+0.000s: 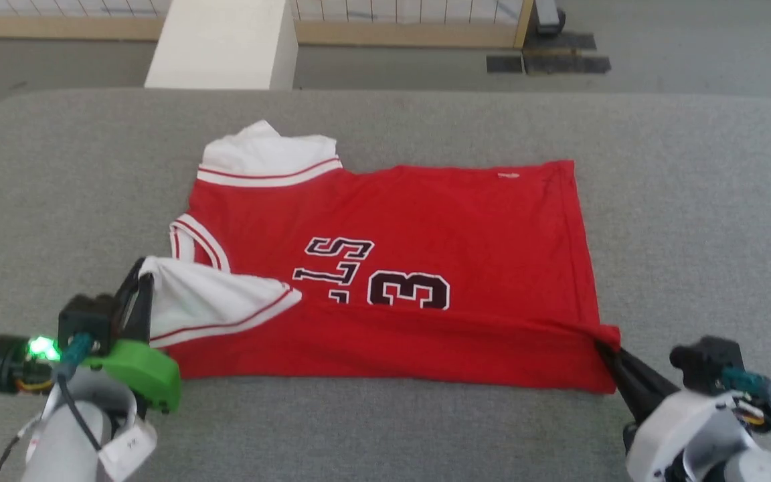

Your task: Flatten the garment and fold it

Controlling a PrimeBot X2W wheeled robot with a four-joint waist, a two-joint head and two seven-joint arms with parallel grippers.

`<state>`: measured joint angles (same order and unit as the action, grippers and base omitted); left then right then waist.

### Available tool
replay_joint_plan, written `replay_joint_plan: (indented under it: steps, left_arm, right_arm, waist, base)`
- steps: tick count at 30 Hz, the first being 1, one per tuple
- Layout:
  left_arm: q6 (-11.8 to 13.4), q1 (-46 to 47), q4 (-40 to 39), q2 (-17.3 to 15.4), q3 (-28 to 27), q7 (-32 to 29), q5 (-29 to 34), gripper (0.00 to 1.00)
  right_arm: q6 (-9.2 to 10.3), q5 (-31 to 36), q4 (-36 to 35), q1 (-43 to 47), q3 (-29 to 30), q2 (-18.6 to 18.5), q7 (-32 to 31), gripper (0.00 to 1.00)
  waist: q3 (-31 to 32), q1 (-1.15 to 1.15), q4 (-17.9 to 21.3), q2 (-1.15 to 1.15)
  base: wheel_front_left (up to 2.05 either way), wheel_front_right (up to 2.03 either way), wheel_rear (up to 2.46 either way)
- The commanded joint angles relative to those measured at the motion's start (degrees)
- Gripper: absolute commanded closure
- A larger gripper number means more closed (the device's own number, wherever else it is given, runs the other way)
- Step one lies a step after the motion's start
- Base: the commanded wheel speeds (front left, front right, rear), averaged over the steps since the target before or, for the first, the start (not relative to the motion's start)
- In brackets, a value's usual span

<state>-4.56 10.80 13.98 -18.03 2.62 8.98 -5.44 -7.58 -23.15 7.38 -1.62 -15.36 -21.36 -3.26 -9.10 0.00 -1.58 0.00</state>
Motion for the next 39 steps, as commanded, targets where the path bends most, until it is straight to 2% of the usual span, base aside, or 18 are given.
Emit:
replay_joint_plan:
  steps: [1,12,21,22,23,24,25,31,36,39]
  left_arm:
    - [-0.3,2.3,2.0,-0.5,0.2,0.6,0.3,1.00]
    - [-0.7,11.9,20.3,0.2,2.7,3.8,0.6,1.00]
    - [-1.7,15.5,32.7,1.7,5.1,5.6,0.0,1.00]
    - [-1.7,15.6,33.4,1.9,5.2,5.7,-0.1,1.00]
    - [-1.7,15.6,33.9,2.0,5.1,5.8,-0.3,0.60]
    - [-1.4,15.5,34.0,1.9,5.1,5.9,-0.2,0.00]
    - [-1.1,15.4,33.8,1.8,5.0,5.9,-0.2,0.00]
    - [-0.9,12.5,26.8,0.6,3.1,6.0,-1.2,0.00]
    - [-1.8,11.1,21.7,-1.5,3.6,5.7,-1.6,0.00]
    - [-2.4,11.1,19.8,-2.7,4.4,1.4,-3.2,0.00]
  right_arm:
    - [0.09,0.1,0.7,-2.2,-0.5,0.2,-0.1,1.00]
    - [0.09,-0.7,10.5,-12.1,-4.2,-0.2,-1.3,1.00]
    - [0.09,-2.0,14.3,-14.3,-6.7,0.1,0.0,1.00]
    - [0.09,-2.2,14.3,-14.1,-6.9,0.1,0.2,0.86]
    - [0.09,-2.2,14.2,-14.0,-7.0,0.1,0.5,0.65]
    - [0.09,-2.1,14.0,-13.8,-7.1,0.0,0.8,0.34]
    - [0.09,-1.8,13.7,-13.7,-7.1,-0.1,1.3,0.00]
    - [0.09,-0.3,12.0,-11.3,-4.1,0.7,4.2,0.00]
    - [0.09,0.9,10.2,-8.2,-1.7,1.8,4.3,0.00]
    - [0.09,1.5,9.1,-6.8,-0.9,2.4,3.8,0.00]
  waist:
    - [-2.6,0.00,0.8,0.00]
    - [-8.6,0.00,1.4,0.00]
    - [-8.9,0.00,1.1,0.00]
    - [-8.3,0.00,1.1,0.00]
    - [-7.8,0.00,1.1,0.00]
    - [-7.0,0.00,1.0,0.00]
    - [-6.3,0.00,1.0,0.00]
    - [-1.4,0.00,0.3,0.00]
    - [1.4,0.00,-0.7,0.00]
    - [2.4,0.00,-1.0,0.00]
  base:
    - [0.00,0.00,0.00]
    - [0.00,0.00,0.00]
    - [0.00,0.00,0.00]
    - [0.00,0.00,0.00]
    - [0.00,0.00,0.00]
    - [0.00,0.00,0.00]
    - [0.00,0.00,0.00]
    - [0.00,0.00,0.00]
    - [0.00,0.00,0.00]
    - [0.00,0.00,0.00]
